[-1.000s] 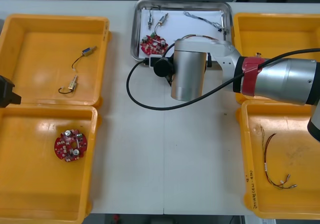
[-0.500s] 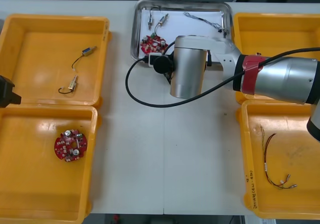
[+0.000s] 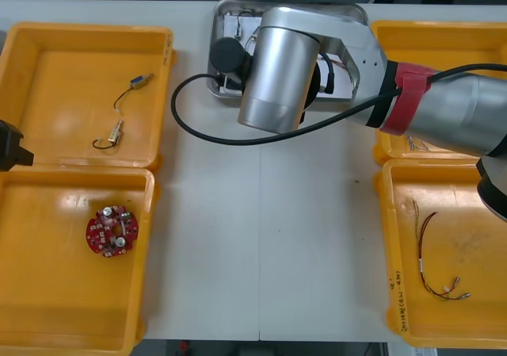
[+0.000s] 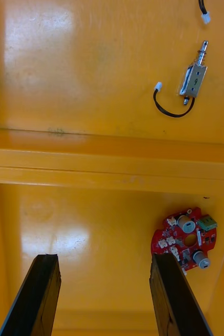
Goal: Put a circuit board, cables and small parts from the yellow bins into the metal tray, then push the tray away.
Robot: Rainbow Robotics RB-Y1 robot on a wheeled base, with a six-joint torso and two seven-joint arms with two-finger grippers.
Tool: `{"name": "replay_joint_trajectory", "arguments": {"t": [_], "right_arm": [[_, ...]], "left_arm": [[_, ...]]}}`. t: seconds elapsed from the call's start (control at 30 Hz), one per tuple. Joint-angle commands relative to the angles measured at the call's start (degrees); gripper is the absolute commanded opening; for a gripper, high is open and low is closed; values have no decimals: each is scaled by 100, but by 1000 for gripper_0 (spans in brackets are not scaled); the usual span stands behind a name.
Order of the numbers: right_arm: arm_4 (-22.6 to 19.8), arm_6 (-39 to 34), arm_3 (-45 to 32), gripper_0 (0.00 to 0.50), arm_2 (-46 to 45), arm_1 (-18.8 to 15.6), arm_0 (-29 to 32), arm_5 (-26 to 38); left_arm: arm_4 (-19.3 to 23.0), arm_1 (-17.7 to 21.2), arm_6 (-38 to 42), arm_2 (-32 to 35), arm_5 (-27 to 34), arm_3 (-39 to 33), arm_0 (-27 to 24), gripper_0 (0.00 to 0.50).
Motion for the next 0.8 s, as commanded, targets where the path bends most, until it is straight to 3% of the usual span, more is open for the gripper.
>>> {"name": "replay_joint_trajectory", "arguments": {"t": [0.03, 0.33, 0.6, 0.8], "right_arm": [[-41, 15, -884, 500, -936, 72, 305, 735], [-23, -73, -2062, 500, -2430, 160, 1176, 2269], [-14, -196, -2528, 500, -3493, 257, 1580, 2269], [-49, -319, -2554, 500, -3810, 116, 1703, 2269]], "left_arm": [[41, -40, -481, -66, -53, -19, 78, 500], [41, -40, -481, -66, -53, -19, 78, 500], [41, -40, -481, -66, -53, -19, 78, 500], [41, -40, -481, -66, -53, -19, 78, 500]]}}
